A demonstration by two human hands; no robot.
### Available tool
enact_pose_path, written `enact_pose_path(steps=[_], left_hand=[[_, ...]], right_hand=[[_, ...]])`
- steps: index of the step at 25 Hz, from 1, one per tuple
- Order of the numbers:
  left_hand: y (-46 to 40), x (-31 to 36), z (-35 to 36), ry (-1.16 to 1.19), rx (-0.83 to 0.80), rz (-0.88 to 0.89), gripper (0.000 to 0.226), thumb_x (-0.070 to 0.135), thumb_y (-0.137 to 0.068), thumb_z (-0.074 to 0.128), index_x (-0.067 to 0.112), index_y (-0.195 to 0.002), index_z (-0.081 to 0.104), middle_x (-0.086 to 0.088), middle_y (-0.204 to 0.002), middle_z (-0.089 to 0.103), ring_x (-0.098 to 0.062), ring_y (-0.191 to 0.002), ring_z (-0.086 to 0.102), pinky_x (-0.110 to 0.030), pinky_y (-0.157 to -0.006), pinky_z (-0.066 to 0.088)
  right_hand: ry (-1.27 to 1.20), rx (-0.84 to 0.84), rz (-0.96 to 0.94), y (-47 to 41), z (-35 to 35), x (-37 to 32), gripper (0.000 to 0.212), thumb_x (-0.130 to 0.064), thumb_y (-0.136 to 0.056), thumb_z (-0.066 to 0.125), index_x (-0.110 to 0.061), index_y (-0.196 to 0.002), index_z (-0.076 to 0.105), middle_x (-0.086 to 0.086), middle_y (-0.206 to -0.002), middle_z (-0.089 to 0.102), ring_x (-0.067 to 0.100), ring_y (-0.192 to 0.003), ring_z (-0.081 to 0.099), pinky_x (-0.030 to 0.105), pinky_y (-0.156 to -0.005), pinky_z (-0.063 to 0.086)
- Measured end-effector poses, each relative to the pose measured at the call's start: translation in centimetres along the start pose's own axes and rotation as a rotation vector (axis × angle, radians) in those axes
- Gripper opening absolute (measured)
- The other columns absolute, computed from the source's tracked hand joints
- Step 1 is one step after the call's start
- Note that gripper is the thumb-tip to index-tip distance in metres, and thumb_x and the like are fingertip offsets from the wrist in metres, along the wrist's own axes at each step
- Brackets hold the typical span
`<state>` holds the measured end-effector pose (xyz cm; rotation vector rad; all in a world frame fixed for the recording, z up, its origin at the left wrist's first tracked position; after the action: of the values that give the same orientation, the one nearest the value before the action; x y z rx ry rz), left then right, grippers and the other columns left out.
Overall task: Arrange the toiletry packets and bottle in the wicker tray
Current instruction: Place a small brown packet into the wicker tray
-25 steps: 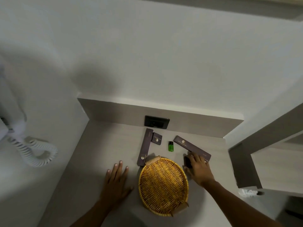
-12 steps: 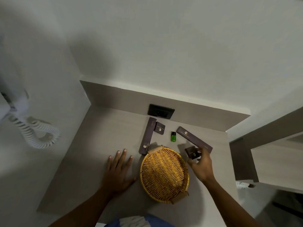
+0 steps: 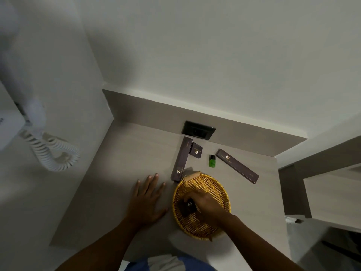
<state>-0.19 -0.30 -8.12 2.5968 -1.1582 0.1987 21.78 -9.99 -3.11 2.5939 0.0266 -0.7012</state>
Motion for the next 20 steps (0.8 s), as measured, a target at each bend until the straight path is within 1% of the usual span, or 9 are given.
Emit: enact_pose_path(steps=[3, 5, 9, 12, 14, 15, 17, 18, 20], left_hand=[[-0.1, -0.2, 0.3, 0.017, 0.013, 0.000, 0.088, 0.077, -0.084, 0.043, 0.025, -0.154, 0.033, -0.015, -0.164, 0.022, -0.038, -0.150, 0.021, -0.064, -0.115, 0.023], [-0.2, -0.4, 0.6, 0.037, 0.015, 0.003, 0.087, 0.077, -0.085, 0.040, 0.026, -0.154, 0.032, -0.014, -0.164, 0.022, -0.036, -0.151, 0.020, -0.061, -0.115, 0.019], [-0.2, -0.7, 1.3, 0.049, 0.017, 0.001, 0.088, 0.078, -0.085, 0.039, 0.028, -0.156, 0.028, -0.012, -0.166, 0.018, -0.034, -0.152, 0.016, -0.061, -0.117, 0.017], [-0.3, -0.8, 1.6, 0.066, 0.027, 0.003, 0.089, 0.079, -0.085, 0.040, 0.029, -0.156, 0.025, -0.011, -0.167, 0.018, -0.033, -0.153, 0.013, -0.062, -0.117, 0.016], [-0.3, -0.9, 1.8, 0.079, 0.035, 0.006, 0.089, 0.080, -0.084, 0.040, 0.030, -0.157, 0.023, -0.011, -0.167, 0.018, -0.033, -0.153, 0.014, -0.062, -0.117, 0.016], [-0.4, -0.9, 1.9, 0.083, 0.038, 0.008, 0.089, 0.080, -0.084, 0.041, 0.031, -0.156, 0.023, -0.011, -0.166, 0.018, -0.034, -0.153, 0.015, -0.063, -0.117, 0.016], [-0.4, -0.9, 2.0, 0.083, 0.046, 0.014, 0.089, 0.079, -0.084, 0.042, 0.030, -0.156, 0.024, -0.012, -0.166, 0.018, -0.035, -0.152, 0.015, -0.063, -0.117, 0.016], [-0.4, -1.0, 2.0, 0.082, 0.050, 0.018, 0.089, 0.078, -0.084, 0.043, 0.029, -0.156, 0.026, -0.013, -0.166, 0.019, -0.036, -0.152, 0.015, -0.062, -0.117, 0.015], [-0.3, -1.0, 2.0, 0.087, 0.061, 0.022, 0.089, 0.077, -0.084, 0.045, 0.028, -0.156, 0.028, -0.012, -0.166, 0.020, -0.035, -0.152, 0.015, -0.056, -0.118, 0.010]], right_hand=[[0.006, -0.072, 0.050, -0.3, 0.7, -0.1, 0.057, -0.008, -0.078, 0.070, -0.028, -0.126, 0.045, 0.005, -0.137, 0.048, 0.026, -0.126, 0.045, 0.038, -0.100, 0.047], [-0.009, -0.098, 0.062, -0.3, 1.3, -0.5, 0.059, -0.012, -0.079, 0.069, -0.027, -0.131, 0.044, 0.006, -0.141, 0.046, 0.026, -0.130, 0.041, 0.041, -0.105, 0.043], [0.015, -0.090, 0.053, -0.5, 1.8, -1.3, 0.060, -0.017, -0.082, 0.068, -0.023, -0.136, 0.043, 0.006, -0.145, 0.043, 0.027, -0.135, 0.036, 0.042, -0.112, 0.035], [0.025, -0.089, 0.033, -0.1, 1.5, -1.1, 0.060, -0.029, -0.085, 0.066, -0.023, -0.139, 0.041, 0.004, -0.146, 0.044, 0.024, -0.136, 0.034, 0.041, -0.114, 0.030], [-0.046, 0.016, 0.040, 0.4, 0.1, -0.8, 0.052, -0.043, -0.088, 0.058, -0.027, -0.136, 0.044, 0.000, -0.143, 0.048, 0.017, -0.134, 0.038, 0.038, -0.113, 0.030], [-0.102, 0.142, 0.051, 0.6, -1.2, -0.4, 0.044, -0.046, -0.089, 0.054, -0.030, -0.130, 0.048, -0.004, -0.136, 0.053, 0.012, -0.129, 0.042, 0.037, -0.109, 0.036], [-0.205, 0.418, 0.081, 0.1, -4.6, 0.9, 0.025, -0.037, -0.091, 0.051, -0.035, -0.116, 0.053, -0.013, -0.118, 0.057, 0.002, -0.111, 0.050, 0.033, -0.096, 0.048], [-0.211, 0.483, 0.114, -0.8, -6.4, 1.7, 0.024, -0.029, -0.090, 0.053, -0.035, -0.113, 0.054, -0.015, -0.115, 0.056, 0.002, -0.106, 0.051, 0.032, -0.092, 0.049], [-0.120, 0.462, 0.207, -3.4, -9.5, 3.3, 0.030, -0.021, -0.089, 0.058, -0.028, -0.117, 0.053, -0.005, -0.119, 0.058, 0.012, -0.106, 0.055, 0.032, -0.088, 0.050]])
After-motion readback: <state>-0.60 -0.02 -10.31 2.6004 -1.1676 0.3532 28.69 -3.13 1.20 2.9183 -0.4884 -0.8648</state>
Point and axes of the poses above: each hand's wrist, its own y-axis away from the middle knuckle, its own z-axis out of the palm, x = y × z, the point moved 3 cm from there along -y, towards the middle knuckle
